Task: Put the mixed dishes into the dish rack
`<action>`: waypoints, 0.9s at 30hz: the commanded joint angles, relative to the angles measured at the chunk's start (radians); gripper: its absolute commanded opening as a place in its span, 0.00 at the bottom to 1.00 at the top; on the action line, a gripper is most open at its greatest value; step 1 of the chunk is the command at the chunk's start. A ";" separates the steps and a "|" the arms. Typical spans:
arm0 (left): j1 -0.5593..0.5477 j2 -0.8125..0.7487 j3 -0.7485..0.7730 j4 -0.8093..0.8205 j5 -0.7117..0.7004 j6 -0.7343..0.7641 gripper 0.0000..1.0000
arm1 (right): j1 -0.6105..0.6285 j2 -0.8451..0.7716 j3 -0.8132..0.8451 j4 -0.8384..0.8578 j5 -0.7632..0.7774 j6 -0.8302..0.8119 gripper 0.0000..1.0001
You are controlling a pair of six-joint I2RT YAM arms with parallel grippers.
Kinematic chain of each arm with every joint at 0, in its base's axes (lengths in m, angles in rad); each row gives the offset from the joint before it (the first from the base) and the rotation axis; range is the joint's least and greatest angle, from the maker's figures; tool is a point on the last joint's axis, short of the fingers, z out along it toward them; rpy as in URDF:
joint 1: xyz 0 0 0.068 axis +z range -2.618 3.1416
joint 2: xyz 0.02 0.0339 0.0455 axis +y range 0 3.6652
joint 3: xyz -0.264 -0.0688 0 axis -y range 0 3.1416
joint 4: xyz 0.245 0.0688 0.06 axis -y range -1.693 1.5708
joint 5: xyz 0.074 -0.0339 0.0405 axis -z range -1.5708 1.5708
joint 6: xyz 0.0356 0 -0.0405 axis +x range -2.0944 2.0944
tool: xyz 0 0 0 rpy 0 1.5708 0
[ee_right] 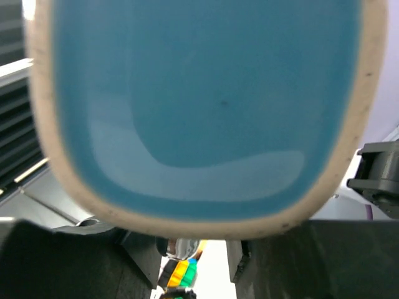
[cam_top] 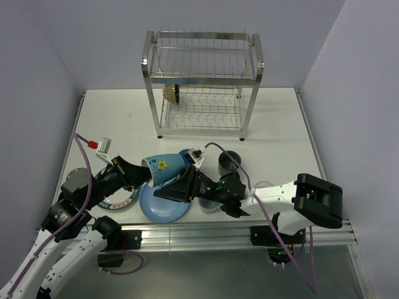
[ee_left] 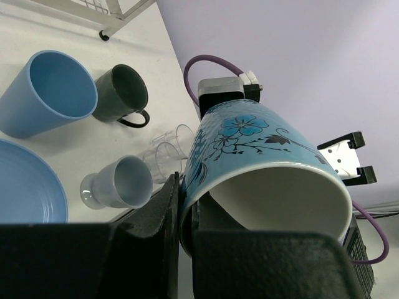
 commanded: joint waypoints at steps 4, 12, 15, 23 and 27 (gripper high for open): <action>-0.005 -0.038 -0.005 0.144 0.035 -0.036 0.00 | -0.025 -0.050 -0.042 0.342 0.105 -0.038 0.41; -0.004 -0.030 -0.033 0.181 0.050 -0.052 0.00 | -0.047 -0.027 -0.027 0.363 0.082 -0.028 0.25; -0.005 -0.023 -0.039 0.193 0.061 -0.058 0.00 | -0.052 0.008 0.006 0.383 0.056 -0.013 0.04; -0.004 0.017 0.088 -0.105 -0.200 0.022 0.92 | -0.076 -0.029 0.017 0.275 0.038 -0.067 0.00; -0.004 0.031 0.193 -0.365 -0.508 -0.035 0.99 | -0.137 -0.052 0.033 0.147 0.009 -0.070 0.00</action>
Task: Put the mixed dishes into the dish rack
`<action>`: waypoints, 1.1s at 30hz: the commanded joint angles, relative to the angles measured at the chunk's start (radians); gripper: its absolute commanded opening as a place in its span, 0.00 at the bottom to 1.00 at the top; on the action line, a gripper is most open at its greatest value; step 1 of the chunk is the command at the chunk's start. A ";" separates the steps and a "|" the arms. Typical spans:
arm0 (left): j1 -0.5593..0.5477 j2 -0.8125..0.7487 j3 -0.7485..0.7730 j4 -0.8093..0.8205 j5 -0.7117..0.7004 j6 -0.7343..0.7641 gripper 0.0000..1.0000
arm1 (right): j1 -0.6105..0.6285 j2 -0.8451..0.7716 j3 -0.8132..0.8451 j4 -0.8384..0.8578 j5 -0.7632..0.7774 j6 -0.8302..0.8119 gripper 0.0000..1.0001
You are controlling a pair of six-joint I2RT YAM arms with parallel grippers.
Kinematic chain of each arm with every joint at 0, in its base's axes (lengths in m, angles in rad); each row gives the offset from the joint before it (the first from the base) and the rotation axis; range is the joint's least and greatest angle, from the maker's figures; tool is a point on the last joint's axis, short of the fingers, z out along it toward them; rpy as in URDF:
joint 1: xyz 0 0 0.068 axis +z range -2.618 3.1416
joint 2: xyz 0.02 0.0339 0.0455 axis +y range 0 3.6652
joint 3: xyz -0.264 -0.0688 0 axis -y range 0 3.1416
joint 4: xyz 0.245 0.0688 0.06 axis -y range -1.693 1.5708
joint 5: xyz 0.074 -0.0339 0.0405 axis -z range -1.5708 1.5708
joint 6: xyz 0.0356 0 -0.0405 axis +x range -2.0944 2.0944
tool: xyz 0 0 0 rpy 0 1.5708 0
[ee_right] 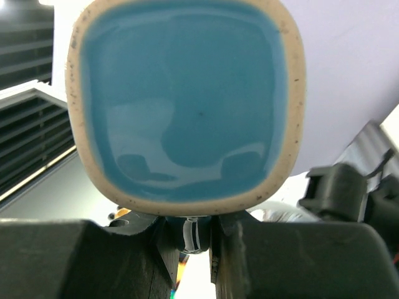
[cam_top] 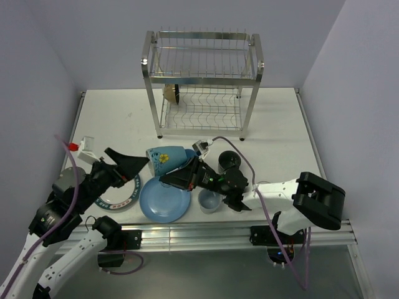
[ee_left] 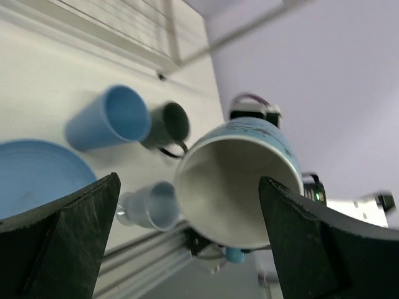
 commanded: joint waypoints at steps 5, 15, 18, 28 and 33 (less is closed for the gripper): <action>-0.001 0.002 0.102 -0.238 -0.328 -0.041 0.99 | -0.185 0.049 0.119 0.147 -0.111 0.023 0.00; -0.001 0.018 0.134 -0.212 -0.295 0.020 0.99 | -0.398 0.276 0.355 0.061 -0.262 0.079 0.00; -0.001 0.012 0.137 -0.207 -0.294 0.034 0.99 | -0.446 0.333 0.418 0.033 -0.285 0.071 0.00; -0.003 0.017 0.136 -0.198 -0.303 0.059 0.97 | -0.575 0.514 0.579 -0.093 -0.305 0.016 0.00; -0.003 0.035 0.117 -0.166 -0.269 0.063 0.96 | -0.618 0.598 0.739 -0.264 -0.305 -0.082 0.00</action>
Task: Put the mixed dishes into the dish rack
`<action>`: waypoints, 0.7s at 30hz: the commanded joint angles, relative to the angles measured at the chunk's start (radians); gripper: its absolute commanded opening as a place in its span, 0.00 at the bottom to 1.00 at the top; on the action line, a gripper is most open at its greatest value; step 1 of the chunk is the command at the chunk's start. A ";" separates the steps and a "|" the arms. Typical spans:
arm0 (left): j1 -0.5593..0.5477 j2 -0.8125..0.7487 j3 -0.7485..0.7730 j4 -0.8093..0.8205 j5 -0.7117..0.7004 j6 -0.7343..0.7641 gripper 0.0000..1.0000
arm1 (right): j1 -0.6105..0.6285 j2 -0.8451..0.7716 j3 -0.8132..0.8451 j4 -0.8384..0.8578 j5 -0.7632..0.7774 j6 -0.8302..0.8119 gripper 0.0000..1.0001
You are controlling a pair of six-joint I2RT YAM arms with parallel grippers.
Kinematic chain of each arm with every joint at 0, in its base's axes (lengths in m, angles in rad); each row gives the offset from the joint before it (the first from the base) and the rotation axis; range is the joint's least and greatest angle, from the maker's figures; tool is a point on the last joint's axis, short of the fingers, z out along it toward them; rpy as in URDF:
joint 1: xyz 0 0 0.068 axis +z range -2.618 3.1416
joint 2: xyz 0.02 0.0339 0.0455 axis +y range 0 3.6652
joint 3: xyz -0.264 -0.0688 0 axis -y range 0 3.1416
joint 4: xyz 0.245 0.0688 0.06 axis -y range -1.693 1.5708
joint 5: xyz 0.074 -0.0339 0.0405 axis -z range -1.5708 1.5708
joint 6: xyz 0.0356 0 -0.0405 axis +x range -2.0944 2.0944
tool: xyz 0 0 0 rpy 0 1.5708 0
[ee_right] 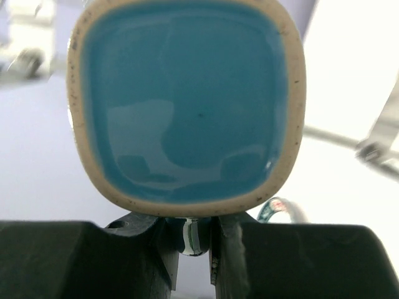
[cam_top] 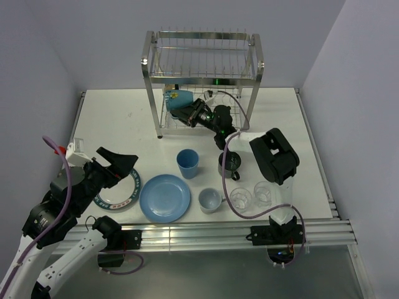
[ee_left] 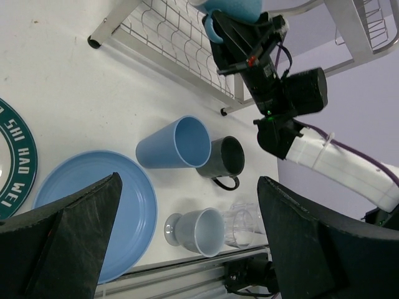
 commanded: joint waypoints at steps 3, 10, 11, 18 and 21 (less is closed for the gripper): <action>-0.003 0.028 -0.001 0.076 0.028 0.030 0.95 | -0.051 0.048 0.193 -0.088 0.004 -0.116 0.00; -0.001 0.054 -0.038 0.093 0.027 0.035 0.95 | -0.094 0.129 0.335 -0.276 0.048 -0.213 0.00; -0.003 0.058 -0.039 0.090 0.019 0.030 0.94 | -0.096 0.132 0.346 -0.303 0.060 -0.234 0.00; -0.001 0.095 -0.082 0.125 0.042 0.019 0.93 | -0.110 0.184 0.441 -0.433 0.119 -0.333 0.00; -0.003 0.100 -0.094 0.143 0.045 0.021 0.93 | -0.116 0.192 0.466 -0.473 0.149 -0.366 0.00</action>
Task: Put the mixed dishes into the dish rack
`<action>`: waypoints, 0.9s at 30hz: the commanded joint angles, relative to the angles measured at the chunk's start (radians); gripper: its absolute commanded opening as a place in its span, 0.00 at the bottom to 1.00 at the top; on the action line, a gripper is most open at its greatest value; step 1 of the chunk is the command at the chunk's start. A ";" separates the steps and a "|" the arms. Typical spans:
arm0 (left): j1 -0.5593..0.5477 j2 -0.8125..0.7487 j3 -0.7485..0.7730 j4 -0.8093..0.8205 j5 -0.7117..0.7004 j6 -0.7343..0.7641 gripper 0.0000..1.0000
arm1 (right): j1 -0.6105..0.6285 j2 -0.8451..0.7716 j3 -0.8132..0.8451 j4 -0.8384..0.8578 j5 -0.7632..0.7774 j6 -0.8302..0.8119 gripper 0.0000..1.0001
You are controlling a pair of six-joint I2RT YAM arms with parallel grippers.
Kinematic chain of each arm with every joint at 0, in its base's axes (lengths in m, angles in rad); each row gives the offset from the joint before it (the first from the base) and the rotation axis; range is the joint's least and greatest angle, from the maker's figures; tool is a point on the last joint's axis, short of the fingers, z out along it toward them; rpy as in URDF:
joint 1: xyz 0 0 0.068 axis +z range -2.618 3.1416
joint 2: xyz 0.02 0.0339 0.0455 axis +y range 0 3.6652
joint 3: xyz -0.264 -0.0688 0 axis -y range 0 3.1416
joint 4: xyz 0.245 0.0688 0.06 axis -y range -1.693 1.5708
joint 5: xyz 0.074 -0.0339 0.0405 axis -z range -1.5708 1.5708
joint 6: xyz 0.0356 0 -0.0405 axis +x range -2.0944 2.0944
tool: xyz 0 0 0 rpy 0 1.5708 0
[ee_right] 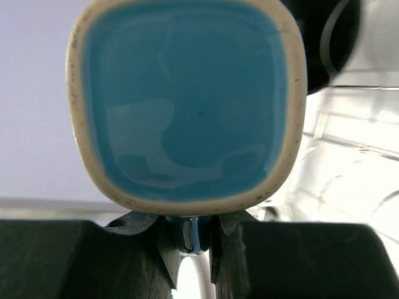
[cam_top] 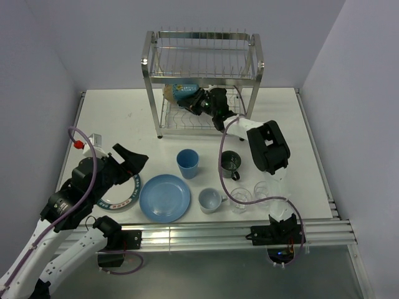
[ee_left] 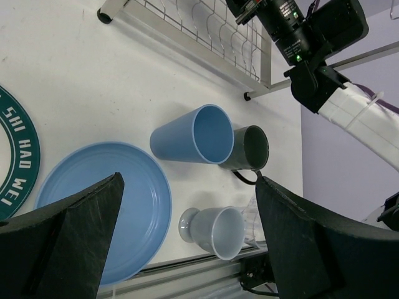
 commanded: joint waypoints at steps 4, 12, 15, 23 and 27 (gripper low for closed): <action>-0.001 0.017 -0.021 0.073 0.026 0.016 0.92 | -0.027 0.008 0.142 -0.099 0.108 -0.130 0.00; -0.002 0.022 -0.056 0.092 0.037 0.016 0.92 | -0.045 0.012 0.183 -0.183 0.163 -0.184 0.00; -0.001 0.025 -0.062 0.100 0.040 0.014 0.92 | -0.048 0.044 0.269 -0.283 0.186 -0.242 0.00; -0.001 0.037 -0.119 0.157 0.074 -0.020 0.91 | -0.036 0.181 0.560 -0.490 0.249 -0.353 0.00; -0.002 0.062 -0.131 0.177 0.088 -0.024 0.91 | -0.033 0.215 0.668 -0.581 0.293 -0.407 0.00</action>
